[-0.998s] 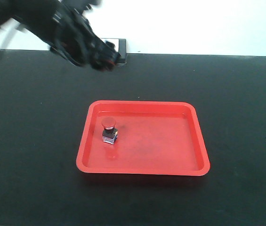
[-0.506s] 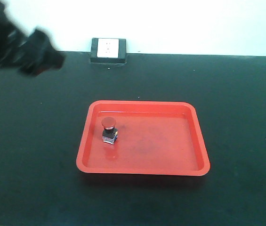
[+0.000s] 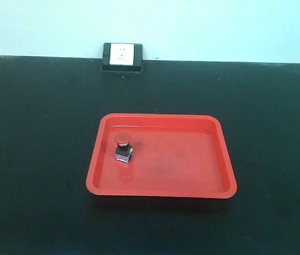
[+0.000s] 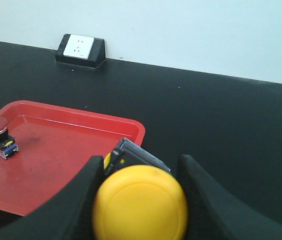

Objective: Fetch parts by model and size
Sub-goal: 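Move the right gripper with the yellow-capped button over the tray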

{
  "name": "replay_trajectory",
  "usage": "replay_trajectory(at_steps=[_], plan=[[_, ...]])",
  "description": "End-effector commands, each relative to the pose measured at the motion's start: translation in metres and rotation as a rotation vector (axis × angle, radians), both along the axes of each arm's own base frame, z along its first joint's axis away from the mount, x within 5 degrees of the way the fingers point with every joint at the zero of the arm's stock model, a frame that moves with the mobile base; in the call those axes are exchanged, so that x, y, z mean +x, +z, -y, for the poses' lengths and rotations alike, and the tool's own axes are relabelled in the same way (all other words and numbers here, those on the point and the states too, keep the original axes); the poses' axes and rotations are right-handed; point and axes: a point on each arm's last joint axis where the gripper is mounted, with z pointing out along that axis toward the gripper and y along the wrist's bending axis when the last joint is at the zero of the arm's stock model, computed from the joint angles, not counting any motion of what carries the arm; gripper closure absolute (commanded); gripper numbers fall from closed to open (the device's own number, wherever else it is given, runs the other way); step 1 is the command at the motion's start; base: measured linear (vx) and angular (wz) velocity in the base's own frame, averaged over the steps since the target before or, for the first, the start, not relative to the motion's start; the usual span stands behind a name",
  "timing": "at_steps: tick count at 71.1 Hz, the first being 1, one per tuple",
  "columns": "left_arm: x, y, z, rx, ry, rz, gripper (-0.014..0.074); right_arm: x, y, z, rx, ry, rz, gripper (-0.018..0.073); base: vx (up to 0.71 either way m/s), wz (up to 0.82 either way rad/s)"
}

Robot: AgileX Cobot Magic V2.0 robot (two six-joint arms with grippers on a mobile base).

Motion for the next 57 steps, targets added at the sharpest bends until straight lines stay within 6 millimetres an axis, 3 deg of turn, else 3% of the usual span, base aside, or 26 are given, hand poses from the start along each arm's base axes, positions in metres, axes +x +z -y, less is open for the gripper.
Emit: replay_trajectory(at_steps=[1,11,26,38,57], plan=[[-0.018,0.005,-0.007,-0.106,-0.022,0.139,0.0027,0.002,0.016,0.000,0.002,0.004,0.105,0.0569,0.00,0.00],[-0.045,-0.019,-0.020,-0.160,-0.049,0.184,0.0027,0.002,0.016,0.000,0.002,0.004,0.105,0.0569,0.00,0.00],[-0.070,-0.046,-0.032,-0.207,-0.064,0.253,0.0027,0.002,0.016,0.000,0.002,0.004,0.105,0.0569,0.00,0.00],[-0.085,-0.052,-0.041,-0.255,-0.069,0.328,0.0027,0.002,0.016,0.000,0.002,0.004,0.105,0.0569,0.00,0.00],[-0.085,-0.054,-0.041,-0.238,-0.069,0.297,0.0027,0.007,0.017,-0.003,0.064,0.004,0.080,0.0569,0.00,0.00]])
